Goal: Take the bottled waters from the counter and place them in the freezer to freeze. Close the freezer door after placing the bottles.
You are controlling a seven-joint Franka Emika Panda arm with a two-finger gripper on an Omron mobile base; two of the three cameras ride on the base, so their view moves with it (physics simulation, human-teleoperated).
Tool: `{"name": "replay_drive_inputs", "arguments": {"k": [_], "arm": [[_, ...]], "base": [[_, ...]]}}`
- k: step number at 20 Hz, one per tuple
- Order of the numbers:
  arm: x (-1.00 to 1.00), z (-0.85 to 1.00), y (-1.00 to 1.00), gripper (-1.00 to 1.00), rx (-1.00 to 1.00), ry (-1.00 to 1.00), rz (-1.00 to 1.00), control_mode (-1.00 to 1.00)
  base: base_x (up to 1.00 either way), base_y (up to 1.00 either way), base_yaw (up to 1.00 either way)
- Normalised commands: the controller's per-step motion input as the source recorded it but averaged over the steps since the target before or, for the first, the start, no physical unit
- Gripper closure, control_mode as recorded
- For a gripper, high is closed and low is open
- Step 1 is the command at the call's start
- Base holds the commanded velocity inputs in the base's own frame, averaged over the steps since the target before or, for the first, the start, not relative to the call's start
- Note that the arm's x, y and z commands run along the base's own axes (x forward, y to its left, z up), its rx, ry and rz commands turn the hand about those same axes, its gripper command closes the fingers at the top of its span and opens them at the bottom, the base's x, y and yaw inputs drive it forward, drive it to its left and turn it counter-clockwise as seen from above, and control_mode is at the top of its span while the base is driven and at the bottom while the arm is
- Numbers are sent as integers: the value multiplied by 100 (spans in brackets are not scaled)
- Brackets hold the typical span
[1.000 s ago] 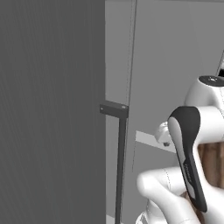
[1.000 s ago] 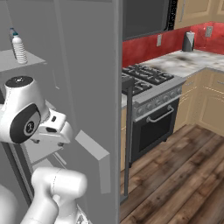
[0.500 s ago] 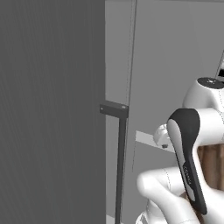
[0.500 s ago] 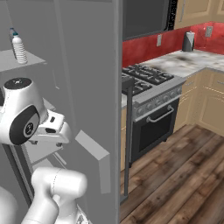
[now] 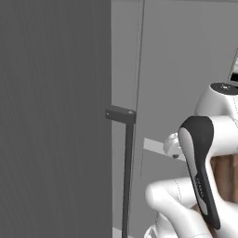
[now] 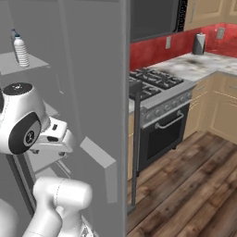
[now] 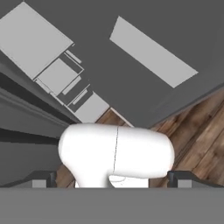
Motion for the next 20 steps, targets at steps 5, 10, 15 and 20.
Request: {"name": "replay_drive_inputs", "arguments": {"k": [5,10,15,20], "arm": [[0,0,0,-100,0,0,0,100],[0,0,0,-100,0,0,0,100],[0,0,0,-100,0,0,0,100],[0,0,0,-100,0,0,0,100]], "base": [[-65,-5,-3],[-73,-3,-11],[-66,-1,-31],[-42,-21,-31]]}}
